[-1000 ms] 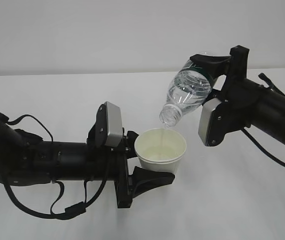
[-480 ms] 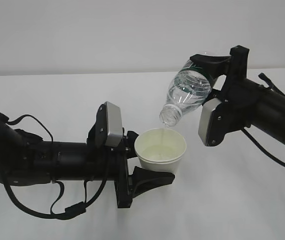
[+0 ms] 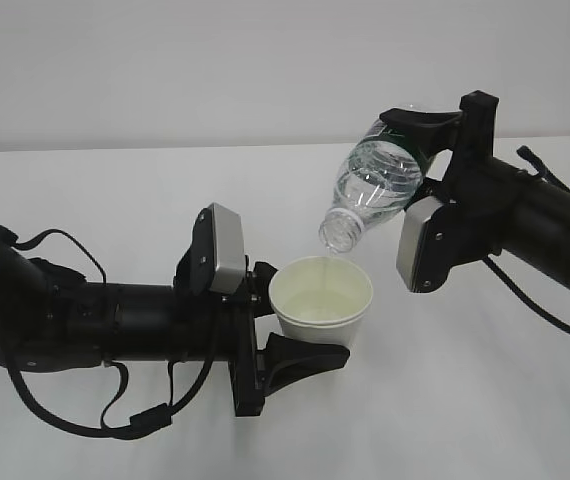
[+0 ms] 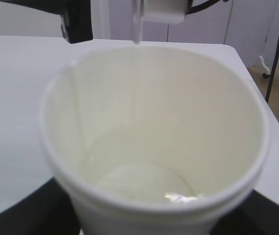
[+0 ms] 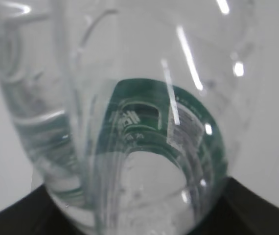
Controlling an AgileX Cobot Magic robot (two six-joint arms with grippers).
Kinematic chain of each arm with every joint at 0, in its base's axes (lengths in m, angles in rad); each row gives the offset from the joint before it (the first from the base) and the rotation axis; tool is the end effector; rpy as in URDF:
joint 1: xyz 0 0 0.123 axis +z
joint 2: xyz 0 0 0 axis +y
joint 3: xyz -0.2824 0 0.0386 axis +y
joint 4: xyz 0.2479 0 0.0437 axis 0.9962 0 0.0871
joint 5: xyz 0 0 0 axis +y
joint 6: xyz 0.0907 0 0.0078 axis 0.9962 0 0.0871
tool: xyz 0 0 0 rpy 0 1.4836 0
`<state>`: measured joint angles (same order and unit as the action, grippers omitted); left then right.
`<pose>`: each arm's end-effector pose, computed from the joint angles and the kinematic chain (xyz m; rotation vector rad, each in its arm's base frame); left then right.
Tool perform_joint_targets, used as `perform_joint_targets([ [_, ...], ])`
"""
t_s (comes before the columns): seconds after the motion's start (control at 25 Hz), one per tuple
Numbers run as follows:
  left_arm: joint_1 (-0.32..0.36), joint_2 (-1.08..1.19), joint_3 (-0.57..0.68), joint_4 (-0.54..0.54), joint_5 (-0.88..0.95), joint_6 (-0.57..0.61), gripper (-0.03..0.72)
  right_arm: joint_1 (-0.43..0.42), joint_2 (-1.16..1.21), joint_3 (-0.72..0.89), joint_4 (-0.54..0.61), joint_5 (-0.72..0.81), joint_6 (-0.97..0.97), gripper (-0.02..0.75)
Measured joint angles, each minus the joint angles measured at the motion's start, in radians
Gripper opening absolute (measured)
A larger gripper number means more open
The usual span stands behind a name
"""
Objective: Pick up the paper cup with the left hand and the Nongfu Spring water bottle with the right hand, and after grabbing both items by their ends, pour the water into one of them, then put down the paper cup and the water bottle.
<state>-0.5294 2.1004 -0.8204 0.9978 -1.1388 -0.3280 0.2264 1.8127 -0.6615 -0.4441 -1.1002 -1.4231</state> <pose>0.2624 -0.2340 0.1032 1.2372 1.4413 -1.0087 0.3139 0.1081 0.1787 -1.4743 0.7022 -0.7882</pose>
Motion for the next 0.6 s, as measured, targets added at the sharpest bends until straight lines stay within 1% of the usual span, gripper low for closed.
perform_joint_targets([
  [0.6,0.000,0.000,0.000,0.000,0.000,0.000,0.484,0.000,0.000,0.000,0.000,0.000,0.000,0.457],
])
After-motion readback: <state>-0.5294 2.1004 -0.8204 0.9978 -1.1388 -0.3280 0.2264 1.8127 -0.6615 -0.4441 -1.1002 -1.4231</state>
